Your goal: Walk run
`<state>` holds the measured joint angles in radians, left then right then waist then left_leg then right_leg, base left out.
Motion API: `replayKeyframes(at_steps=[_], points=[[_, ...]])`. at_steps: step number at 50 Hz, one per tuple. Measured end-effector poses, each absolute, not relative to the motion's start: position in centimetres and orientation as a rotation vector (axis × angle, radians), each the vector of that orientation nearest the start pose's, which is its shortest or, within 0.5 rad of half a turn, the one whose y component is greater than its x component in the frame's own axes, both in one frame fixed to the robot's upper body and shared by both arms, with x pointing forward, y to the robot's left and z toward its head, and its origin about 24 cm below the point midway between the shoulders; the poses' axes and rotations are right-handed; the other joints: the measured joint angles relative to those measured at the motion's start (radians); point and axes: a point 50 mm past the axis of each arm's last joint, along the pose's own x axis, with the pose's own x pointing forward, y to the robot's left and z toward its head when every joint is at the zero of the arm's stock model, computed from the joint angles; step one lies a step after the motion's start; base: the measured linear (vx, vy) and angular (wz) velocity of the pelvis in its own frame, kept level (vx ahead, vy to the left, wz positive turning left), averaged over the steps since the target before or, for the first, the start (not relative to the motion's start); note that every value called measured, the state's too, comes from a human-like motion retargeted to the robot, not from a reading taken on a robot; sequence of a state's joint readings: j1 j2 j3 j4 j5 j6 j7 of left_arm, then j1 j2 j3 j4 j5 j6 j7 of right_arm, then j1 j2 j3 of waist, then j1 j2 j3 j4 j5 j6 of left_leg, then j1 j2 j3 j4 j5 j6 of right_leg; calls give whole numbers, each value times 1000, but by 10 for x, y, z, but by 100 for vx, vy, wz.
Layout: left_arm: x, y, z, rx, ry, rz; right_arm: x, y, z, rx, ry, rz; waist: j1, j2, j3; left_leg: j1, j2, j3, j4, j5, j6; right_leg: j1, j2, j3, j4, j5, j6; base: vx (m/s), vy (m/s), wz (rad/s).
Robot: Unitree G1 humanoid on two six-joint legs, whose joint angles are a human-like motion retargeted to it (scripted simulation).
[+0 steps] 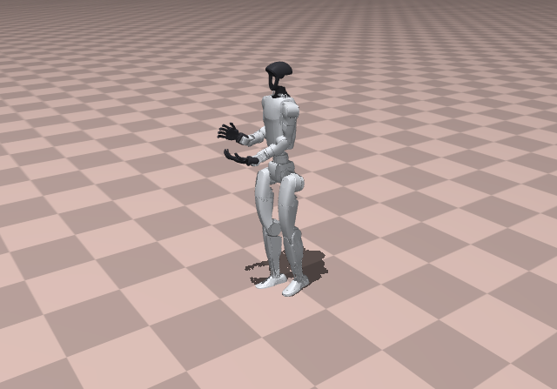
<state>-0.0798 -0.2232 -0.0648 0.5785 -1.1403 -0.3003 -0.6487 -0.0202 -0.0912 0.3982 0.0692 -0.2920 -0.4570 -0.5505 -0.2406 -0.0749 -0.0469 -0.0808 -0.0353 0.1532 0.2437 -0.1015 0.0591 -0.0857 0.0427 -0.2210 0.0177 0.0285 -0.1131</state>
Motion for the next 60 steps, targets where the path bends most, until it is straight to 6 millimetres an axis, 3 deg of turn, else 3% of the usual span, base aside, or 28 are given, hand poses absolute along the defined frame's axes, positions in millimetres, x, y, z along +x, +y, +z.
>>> replayKeyframes(at_steps=[3,7,18,30,35,37,40,48,55,58,60], points=[[242,81,-21,-1252,-153,-211,231,-84,65,-146,-447,-25,-22,0,-6,8,-16,-45,0,-29,-17,2,-11,-14,0,-5,5,2,5,23],[245,83,-19,-1231,-171,-196,232,-77,56,-103,-339,79,-17,8,-6,33,-17,12,-47,-30,24,2,-10,-13,3,-6,8,1,8,-9],[246,91,-15,-1170,-227,-210,229,-65,37,156,-102,250,-7,24,-10,62,-39,22,-101,-62,66,1,-30,-19,8,-20,29,5,13,-9],[232,98,-25,-1001,-187,-327,216,-71,18,159,1,346,18,49,-30,98,-45,17,-148,-91,88,-47,-52,-9,138,-64,60,10,15,-9],[229,101,-34,-902,-94,-380,210,-76,4,114,73,339,16,81,-26,91,-16,17,-138,-115,91,-168,-64,-16,373,69,100,11,15,-19],[228,105,-39,-864,-62,-364,207,-79,1,95,86,303,15,96,-22,91,-1,27,-135,-123,88,-217,-71,-53,464,112,84,12,10,-27],[226,111,-47,-825,-14,-319,200,-86,-5,75,101,221,-15,113,-16,92,12,21,-126,-133,84,-278,-86,-100,525,108,81,17,3,19],[206,152,-84,-681,165,-17,181,-103,-21,83,172,111,-119,76,0,166,-50,-36,-138,-170,92,-372,-140,-36,206,148,198,32,-9,31],[204,201,-99,-511,324,95,178,-118,-17,23,130,52,-156,99,30,260,-35,-18,-159,-174,46,-398,-159,-31,-23,142,187,46,-13,-2],[199,219,-105,-396,430,110,177,-125,-16,9,111,39,-141,116,11,267,-15,-6,-143,-116,-8,-382,-154,-72,6,181,138,67,-28,-9],[185,229,-116,-317,551,106,175,-128,-17,12,110,29,-147,126,-1,277,4,-19,-118,-41,-53,-360,-147,-107,7,207,121,76,-40,25]])
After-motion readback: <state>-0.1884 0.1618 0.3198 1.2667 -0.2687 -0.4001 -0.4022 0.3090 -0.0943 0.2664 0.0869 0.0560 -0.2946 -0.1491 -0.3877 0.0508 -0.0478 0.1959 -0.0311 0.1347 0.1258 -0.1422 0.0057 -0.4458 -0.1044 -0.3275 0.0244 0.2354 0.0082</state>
